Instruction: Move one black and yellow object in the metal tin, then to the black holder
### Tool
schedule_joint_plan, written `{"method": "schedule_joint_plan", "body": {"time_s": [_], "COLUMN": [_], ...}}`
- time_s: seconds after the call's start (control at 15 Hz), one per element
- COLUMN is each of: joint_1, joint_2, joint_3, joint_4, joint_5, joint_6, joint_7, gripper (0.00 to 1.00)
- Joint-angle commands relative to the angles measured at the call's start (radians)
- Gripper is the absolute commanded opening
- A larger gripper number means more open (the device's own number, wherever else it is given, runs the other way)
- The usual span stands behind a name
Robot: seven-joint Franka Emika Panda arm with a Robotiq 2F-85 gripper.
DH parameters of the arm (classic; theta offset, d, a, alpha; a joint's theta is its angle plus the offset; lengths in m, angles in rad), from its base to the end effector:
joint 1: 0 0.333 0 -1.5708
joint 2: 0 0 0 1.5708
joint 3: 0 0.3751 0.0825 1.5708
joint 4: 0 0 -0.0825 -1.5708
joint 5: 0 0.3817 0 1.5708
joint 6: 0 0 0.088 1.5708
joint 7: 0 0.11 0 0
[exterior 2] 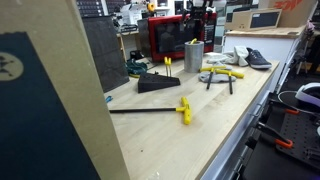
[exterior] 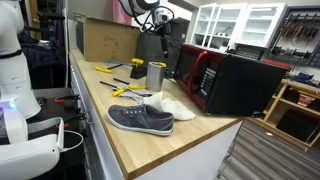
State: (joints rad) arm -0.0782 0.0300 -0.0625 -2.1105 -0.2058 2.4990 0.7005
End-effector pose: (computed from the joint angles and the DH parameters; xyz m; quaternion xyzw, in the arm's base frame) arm 0.5750 -0.0802 0.4969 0.9220 -0.3356 0.1914 0.0242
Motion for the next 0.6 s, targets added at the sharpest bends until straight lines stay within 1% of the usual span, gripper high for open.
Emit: {"method": "schedule_joint_plan", "body": {"time_s": [0.0, 0.2, 0.53], "joint_1": [0.020, 0.025, 0.021], "joint_2": [0.007, 0.009, 0.005], "joint_3": [-0.006, -0.010, -0.014], "joint_4": [-0.007, -0.006, -0.022], "joint_5": [-0.067, -0.090, -0.078], "joint_6": [0.001, -0.020, -0.012], "joint_7": [0.186, 0.320, 0.418], "gripper": [1.00, 1.00, 1.00]}}
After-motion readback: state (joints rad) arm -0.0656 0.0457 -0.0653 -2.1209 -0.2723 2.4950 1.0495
